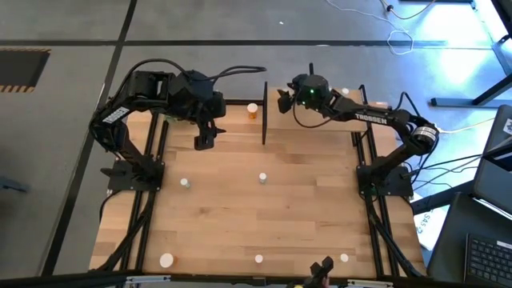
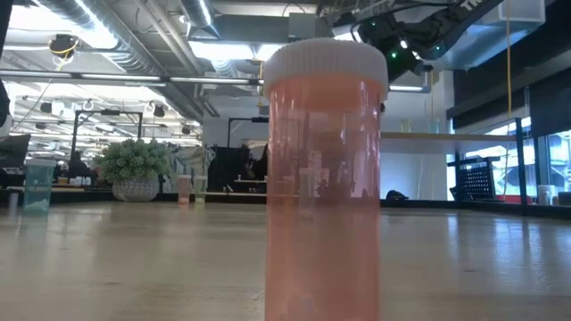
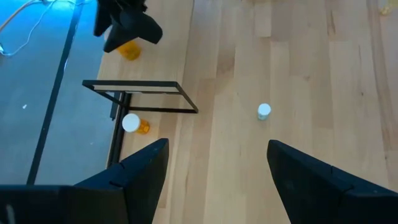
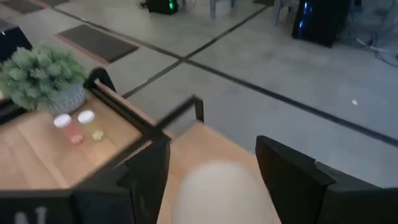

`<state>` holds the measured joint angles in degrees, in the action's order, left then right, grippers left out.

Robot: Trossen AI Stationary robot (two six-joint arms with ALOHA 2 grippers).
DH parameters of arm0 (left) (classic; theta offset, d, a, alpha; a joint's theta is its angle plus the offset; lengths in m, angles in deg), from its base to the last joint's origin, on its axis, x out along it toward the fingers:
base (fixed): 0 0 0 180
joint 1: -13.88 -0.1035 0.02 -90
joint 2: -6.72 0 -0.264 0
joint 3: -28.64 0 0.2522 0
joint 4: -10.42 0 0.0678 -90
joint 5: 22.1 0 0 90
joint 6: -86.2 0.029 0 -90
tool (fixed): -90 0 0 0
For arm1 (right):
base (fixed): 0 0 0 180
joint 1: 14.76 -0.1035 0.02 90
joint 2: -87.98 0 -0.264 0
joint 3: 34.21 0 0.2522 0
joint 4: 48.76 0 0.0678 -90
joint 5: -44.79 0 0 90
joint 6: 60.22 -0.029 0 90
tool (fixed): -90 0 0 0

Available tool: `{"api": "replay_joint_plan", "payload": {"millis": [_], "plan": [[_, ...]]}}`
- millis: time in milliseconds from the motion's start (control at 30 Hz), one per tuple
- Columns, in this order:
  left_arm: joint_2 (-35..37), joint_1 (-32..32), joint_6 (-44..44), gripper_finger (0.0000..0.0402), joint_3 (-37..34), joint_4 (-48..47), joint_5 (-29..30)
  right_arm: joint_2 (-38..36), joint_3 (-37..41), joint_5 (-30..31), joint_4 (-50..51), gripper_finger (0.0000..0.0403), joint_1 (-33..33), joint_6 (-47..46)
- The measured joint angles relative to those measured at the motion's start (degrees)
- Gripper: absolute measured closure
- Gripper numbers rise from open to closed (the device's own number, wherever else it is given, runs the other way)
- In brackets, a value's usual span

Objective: Pick and place medicine bottles onto shelf by color
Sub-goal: Put the middle orange pill bottle on the shelf

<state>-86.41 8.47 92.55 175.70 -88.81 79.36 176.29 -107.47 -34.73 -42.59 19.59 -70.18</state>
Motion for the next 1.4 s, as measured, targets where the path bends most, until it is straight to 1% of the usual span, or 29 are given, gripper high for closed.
{"api": "replay_joint_plan", "payload": {"millis": [200, 267, 333, 467, 567, 633, 767, 900, 967, 1067, 1167, 1300, 1400], "plan": [[0.0, 0.0, 0.0, 0.0133, 0.0, 0.0, 0.0, 0.0, -3.8, 0.0, 0.4, 0.0162, 0.0, 1.5], [0.0, 0.0, 0.0, 0.0133, 0.0, 0.0, 0.0, 0.0, -5.9, 0.0, 2.5, 0.0162, 0.0, 1.7], [0.0, 0.0, 0.0, 0.0133, 0.0, 0.0, 0.0, 0.0, -9.1, 0.0, 7.5, 0.0162, 0.0, 2.5], [0.0, 0.0, 0.0, 0.0133, 0.0, 0.0, 0.0, 0.0, -17.9, 0.0, 22.4, 0.0172, 0.0, 6.1], [0.0, 0.0, 0.0, 0.0133, 0.0, 0.0, 0.0, 0.0, -24.8, -0.2, 33.7, 0.0203, -0.6, 8.9], [0.0, 0.0, 0.0, 0.0133, 0.0, 0.0, 0.0, -0.1, -28.6, -1.7, 40.4, 0.0232, -0.9, 10.9], [0.0, 0.0, 0.0, 0.0133, 0.0, 0.0, 0.0, -0.1, -32.4, -12.0, 49.4, 0.0298, -0.9, 14.2], [0.0, -0.7, 0.0, 0.0133, 0.0, 0.0, 0.0, -0.1, -31.4, -20.4, 56.1, 0.037, -1.0, 16.4], [0.0, -0.8, 0.0, 0.0133, 0.0, 0.0, 0.1, -0.1, -29.6, -23.1, 57.9, 0.0393, -1.0, 17.9], [0.0, -0.9, 0.0, 0.0133, 0.0, 0.0, 0.0, 0.0, -26.1, -25.4, 56.2, 0.0393, -1.0, 17.8], [0.0, -1.1, -0.2, 0.0133, 0.0, 0.0, 0.0, 0.0, -21.9, -25.5, 51.1, 0.0398, -1.0, 17.8], [0.0, -1.1, -1.5, 0.0133, 0.0, 0.0, 0.0, 0.1, -16.5, -24.3, 43.1, 0.0397, -0.9, 17.8], [0.0, -1.1, -1.7, 0.0133, 0.0, 0.0, 0.0, 0.1, -13.4, -20.4, 38.3, 0.0399, -0.8, 17.9]]}}
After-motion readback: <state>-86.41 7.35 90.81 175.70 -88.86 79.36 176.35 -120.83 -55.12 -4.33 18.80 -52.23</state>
